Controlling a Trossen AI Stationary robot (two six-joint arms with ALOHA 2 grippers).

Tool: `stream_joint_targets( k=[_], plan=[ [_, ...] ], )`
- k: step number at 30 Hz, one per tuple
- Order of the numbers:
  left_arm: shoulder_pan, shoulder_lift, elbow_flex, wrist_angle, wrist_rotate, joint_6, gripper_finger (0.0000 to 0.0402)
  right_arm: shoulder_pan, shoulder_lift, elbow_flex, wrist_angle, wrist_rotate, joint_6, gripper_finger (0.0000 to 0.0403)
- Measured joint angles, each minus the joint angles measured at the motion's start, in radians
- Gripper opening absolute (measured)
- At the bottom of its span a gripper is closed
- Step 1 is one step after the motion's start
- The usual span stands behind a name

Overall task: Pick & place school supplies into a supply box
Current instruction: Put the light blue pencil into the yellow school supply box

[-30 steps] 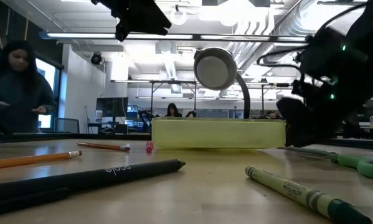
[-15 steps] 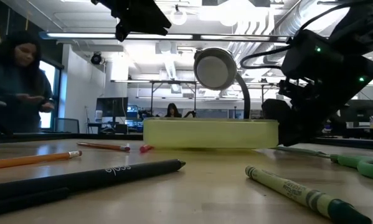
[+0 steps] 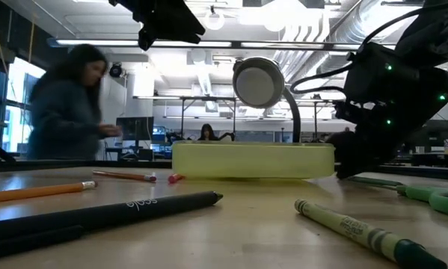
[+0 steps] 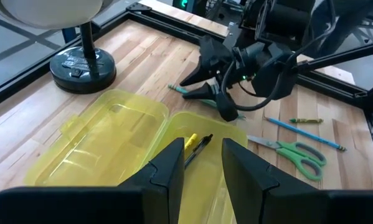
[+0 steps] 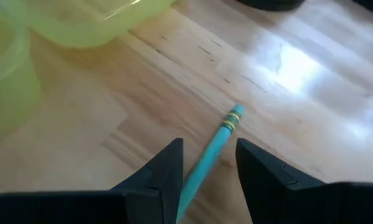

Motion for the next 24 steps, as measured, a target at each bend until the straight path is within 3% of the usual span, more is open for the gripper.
stream_joint_targets(
  k=[12, 21, 24],
  plan=[
    [0.0, 0.0, 0.0, 0.0, 0.013, -0.001, 0.014, -0.001, -0.001, -0.001, 0.023, -0.066, -0.266, 0.0128],
    [0.0, 0.0, 0.0, 0.001, 0.014, -0.003, 0.014, 0.046, 0.0, -0.007, 0.068, -0.013, 0.185, 0.0128],
    [0.0, 0.0, 0.0, 0.001, 0.014, -0.003, 0.014, 0.085, 0.001, -0.007, 0.068, -0.006, 0.247, 0.0128]
  ],
)
